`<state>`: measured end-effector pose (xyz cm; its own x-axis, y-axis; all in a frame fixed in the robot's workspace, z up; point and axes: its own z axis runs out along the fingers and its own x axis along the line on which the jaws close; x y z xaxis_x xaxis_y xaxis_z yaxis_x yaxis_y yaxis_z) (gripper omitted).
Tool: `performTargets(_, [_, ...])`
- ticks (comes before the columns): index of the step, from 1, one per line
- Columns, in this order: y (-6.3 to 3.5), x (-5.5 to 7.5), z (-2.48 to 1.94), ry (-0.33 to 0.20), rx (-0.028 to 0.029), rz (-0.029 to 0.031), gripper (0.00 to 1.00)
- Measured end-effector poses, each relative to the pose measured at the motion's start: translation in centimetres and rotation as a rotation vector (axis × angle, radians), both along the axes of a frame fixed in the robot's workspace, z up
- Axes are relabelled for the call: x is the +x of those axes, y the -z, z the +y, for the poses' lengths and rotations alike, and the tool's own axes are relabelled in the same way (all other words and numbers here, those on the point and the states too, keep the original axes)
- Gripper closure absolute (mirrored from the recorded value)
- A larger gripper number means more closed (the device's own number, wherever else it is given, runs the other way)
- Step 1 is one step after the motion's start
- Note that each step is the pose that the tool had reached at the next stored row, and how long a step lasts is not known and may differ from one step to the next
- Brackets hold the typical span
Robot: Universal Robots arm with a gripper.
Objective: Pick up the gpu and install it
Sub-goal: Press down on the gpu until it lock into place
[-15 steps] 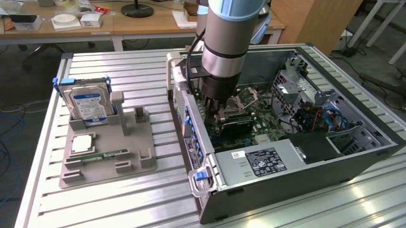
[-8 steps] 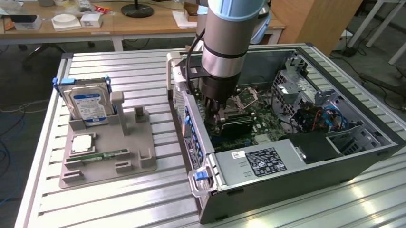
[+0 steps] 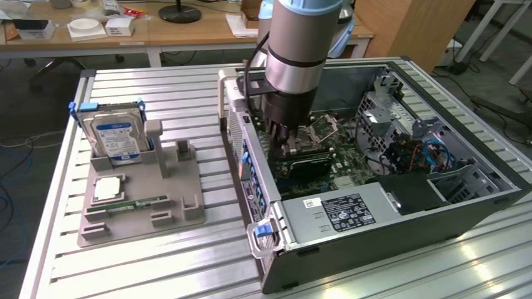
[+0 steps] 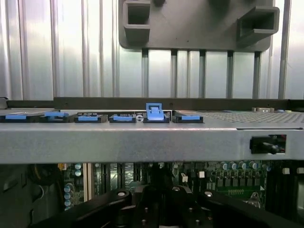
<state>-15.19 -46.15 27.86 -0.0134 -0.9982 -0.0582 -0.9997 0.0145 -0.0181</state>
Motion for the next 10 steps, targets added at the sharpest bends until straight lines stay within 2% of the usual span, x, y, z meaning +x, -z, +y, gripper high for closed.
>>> performTargets(2, [-0.39,0.0,0.0,0.0,-0.0001,0.0008,0.9])
performTargets(4, [-0.75,0.0,0.0,0.0,-0.0001,0.0067,0.9])
performTargets(6, [-1.09,0.2,0.0,0.0,0.0,0.0196,0.9])
performTargets(10, [-1.49,0.4,0.0,0.0,0.0012,0.0493,0.9])
